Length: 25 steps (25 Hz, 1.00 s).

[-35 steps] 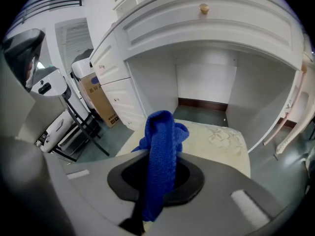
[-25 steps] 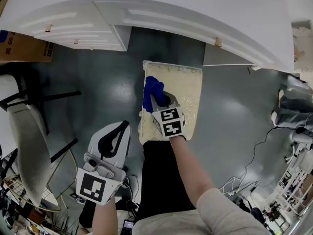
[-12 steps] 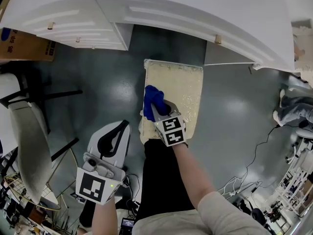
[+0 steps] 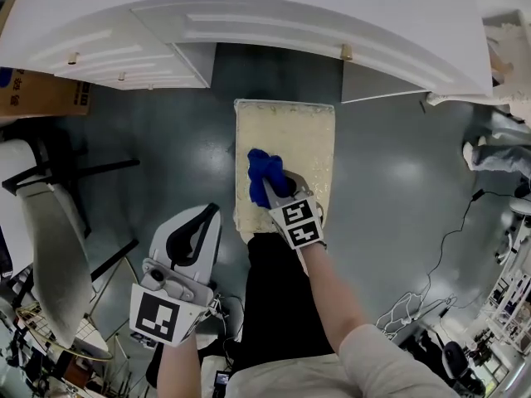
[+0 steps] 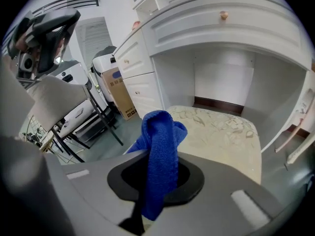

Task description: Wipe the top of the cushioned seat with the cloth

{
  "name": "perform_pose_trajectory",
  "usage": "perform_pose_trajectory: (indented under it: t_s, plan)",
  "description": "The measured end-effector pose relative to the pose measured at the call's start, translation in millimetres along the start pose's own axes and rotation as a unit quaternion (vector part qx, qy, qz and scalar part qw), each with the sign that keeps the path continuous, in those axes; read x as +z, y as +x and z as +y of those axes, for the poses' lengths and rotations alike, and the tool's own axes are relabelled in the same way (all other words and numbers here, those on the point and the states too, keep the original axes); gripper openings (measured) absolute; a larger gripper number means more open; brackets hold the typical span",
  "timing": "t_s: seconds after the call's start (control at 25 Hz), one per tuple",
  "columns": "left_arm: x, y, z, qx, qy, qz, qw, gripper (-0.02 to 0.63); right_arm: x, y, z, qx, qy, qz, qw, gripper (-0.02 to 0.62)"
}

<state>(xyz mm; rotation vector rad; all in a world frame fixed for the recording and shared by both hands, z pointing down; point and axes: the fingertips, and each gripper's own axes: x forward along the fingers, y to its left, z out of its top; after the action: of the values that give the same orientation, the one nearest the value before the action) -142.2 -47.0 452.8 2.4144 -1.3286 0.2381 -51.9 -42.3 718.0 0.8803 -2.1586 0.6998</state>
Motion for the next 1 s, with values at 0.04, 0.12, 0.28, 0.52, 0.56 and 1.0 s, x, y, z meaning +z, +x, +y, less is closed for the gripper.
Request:
perform_pose_trajectory:
  t_s: [0.04, 0.12, 0.28, 0.52, 0.56, 1.0]
  plan:
    - [1.1, 2.7, -2.6, -0.002, 0.002, -0.001, 1.0, 0.0, -4.3, -4.1, -6.1, -0.005, 0.004, 0.0, 1.0, 0.046]
    - [0.6, 7.1, -8.0, -0.009, 0.004, 0.002, 1.0, 0.0, -11.0, -12.2, -17.4, -0.013, 0.011, 0.001, 1.0, 0.046]
    - [-5.8, 12.5, -19.7, -0.021, 0.005, 0.022, 0.9995, 0.0, -21.8, -27.3, -38.6, -0.033, 0.029, 0.001, 0.999, 0.046]
    - [1.4, 20.0, -33.8, -0.027, 0.018, 0.005, 0.9995, 0.0, -40.5, -50.3, -71.2, -0.069, 0.057, -0.001, 0.996, 0.046]
    - [2.0, 20.4, -36.4, -0.028, 0.019, 0.003, 0.9994, 0.0, -43.9, -54.8, -76.7, -0.074, 0.061, -0.001, 0.995, 0.046]
    - [-10.3, 13.0, -55.6, -0.048, 0.02, 0.021, 0.9985, 0.0, -69.6, -83.7, -114.3, -0.115, 0.09, 0.005, 0.989, 0.046]
